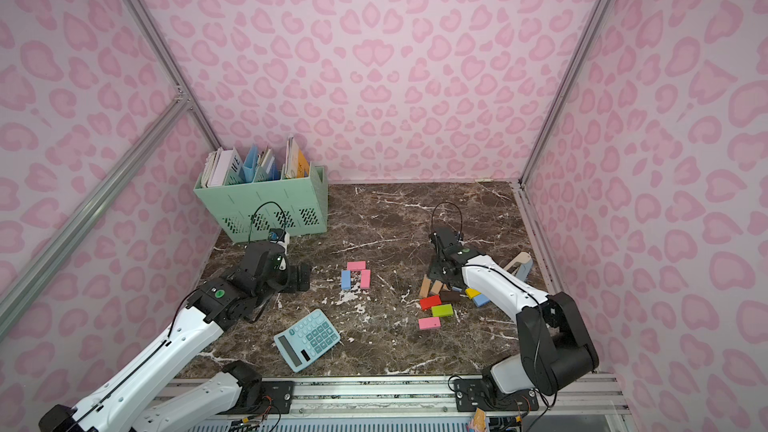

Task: Assemble the number 8 with building blocks
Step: Pick up the building block from the center of the board.

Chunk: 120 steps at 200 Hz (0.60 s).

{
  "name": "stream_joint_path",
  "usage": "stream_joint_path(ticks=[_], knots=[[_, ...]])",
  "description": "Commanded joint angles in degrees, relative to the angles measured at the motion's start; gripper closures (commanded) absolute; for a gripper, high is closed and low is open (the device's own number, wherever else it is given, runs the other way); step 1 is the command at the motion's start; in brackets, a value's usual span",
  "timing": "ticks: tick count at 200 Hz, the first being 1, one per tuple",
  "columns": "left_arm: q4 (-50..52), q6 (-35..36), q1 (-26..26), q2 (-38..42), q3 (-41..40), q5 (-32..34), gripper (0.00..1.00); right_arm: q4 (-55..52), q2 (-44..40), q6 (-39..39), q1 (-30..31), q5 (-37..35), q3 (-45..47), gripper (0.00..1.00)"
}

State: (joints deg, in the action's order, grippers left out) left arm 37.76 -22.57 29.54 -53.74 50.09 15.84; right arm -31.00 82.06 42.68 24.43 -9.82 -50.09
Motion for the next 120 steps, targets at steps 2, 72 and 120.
stream_joint_path(ticks=[2,72,120], knots=[[-0.6,0.0,0.0,0.0,0.0,0.3,0.01,1.5,-1.4,-2.9,-3.8,1.0,2.4,0.33],[-0.6,0.0,0.0,0.1,0.2,0.3,0.01,4.5,3.2,-5.3,-7.5,1.6,4.2,0.44],[-0.6,0.1,0.0,0.4,0.1,0.2,0.01,5.3,5.0,-5.4,-8.0,0.9,4.6,0.51]])
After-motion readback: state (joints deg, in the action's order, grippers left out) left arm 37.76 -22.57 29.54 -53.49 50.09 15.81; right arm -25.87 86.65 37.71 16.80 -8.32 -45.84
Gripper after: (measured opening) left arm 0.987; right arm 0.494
